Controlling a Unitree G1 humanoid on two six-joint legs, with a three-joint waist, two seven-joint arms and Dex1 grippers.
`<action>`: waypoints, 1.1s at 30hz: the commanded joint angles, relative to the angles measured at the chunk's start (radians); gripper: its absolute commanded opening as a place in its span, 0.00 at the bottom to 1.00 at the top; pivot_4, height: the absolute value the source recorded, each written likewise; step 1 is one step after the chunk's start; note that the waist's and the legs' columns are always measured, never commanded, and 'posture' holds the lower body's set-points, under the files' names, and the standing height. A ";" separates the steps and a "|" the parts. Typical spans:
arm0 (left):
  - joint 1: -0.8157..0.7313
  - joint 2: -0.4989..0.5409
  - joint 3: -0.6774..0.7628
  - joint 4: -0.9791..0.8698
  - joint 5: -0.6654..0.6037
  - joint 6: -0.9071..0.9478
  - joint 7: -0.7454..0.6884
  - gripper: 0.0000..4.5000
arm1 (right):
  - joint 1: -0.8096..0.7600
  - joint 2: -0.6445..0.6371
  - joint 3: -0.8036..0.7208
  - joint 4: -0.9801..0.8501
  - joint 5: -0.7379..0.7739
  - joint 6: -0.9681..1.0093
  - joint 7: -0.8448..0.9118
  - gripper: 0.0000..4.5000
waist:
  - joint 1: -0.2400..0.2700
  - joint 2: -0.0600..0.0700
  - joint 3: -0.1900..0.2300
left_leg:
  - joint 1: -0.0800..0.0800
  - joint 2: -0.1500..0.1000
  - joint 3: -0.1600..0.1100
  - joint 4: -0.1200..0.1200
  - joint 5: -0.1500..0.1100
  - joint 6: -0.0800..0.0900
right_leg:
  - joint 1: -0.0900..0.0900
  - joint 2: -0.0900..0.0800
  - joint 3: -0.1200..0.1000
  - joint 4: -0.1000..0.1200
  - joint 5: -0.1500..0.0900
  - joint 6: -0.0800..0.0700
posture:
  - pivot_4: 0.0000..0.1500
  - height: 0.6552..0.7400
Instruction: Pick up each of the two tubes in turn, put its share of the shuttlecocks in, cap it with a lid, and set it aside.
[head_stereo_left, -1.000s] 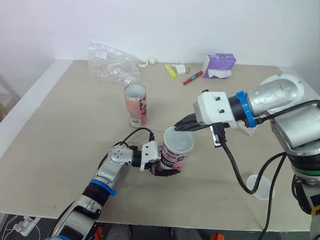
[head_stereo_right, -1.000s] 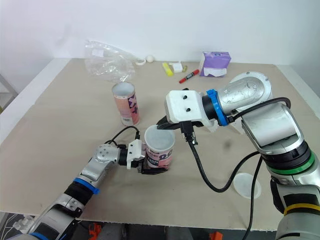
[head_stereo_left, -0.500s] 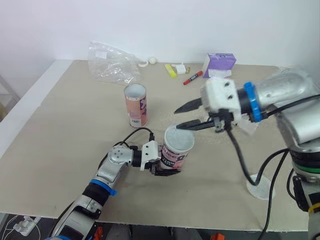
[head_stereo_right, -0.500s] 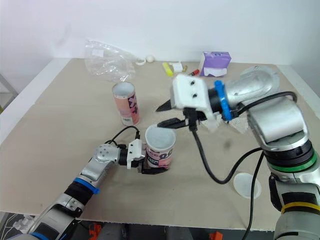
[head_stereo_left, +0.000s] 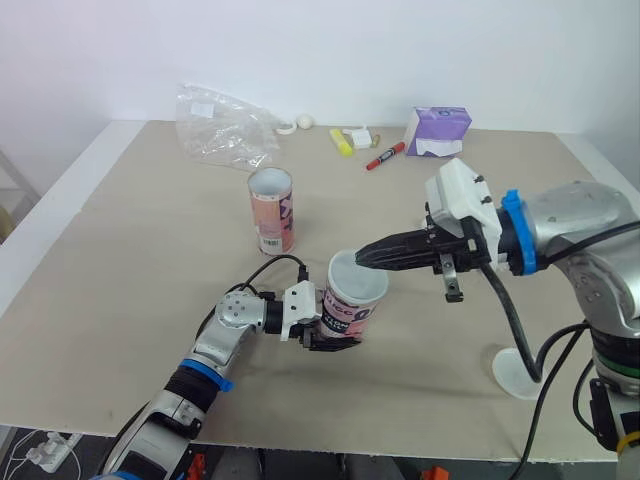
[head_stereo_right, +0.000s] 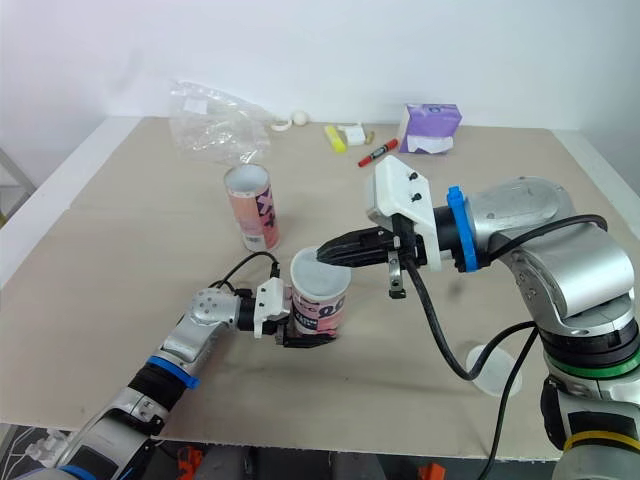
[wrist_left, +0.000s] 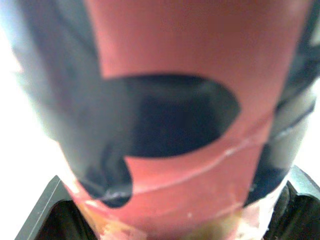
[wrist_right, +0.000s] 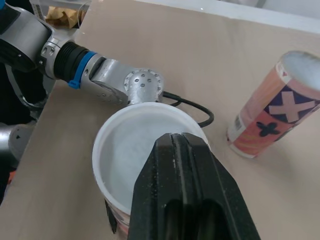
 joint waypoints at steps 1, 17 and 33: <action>0.024 0.017 -0.012 0.060 0.045 0.028 0.028 0.77 | 0.004 0.011 0.046 -0.020 -0.018 -0.011 -0.024 0.02 | 0.000 0.000 0.000 | 0.000 0.000 0.000 0.000 0.000 0.000 | 0.000 0.000 0.000 0.000 0.000 0.000 | 1.00 1.00; 0.036 0.013 -0.014 0.059 0.049 0.024 0.043 0.77 | -0.038 0.016 0.225 0.046 -0.132 -0.007 -0.031 0.02 | -0.006 0.000 -0.005 | 0.004 0.000 0.000 0.000 0.000 0.000 | -0.001 0.000 0.000 0.000 0.000 0.000 | 1.00 1.00; 0.033 0.013 -0.008 0.055 0.045 0.021 0.045 0.77 | -0.104 0.035 0.157 0.074 -0.058 0.108 -0.029 0.02 | -0.009 0.000 -0.007 | 0.005 0.000 0.000 0.000 -0.001 -0.002 | -0.002 -0.001 0.000 -0.001 0.000 0.000 | 1.00 1.00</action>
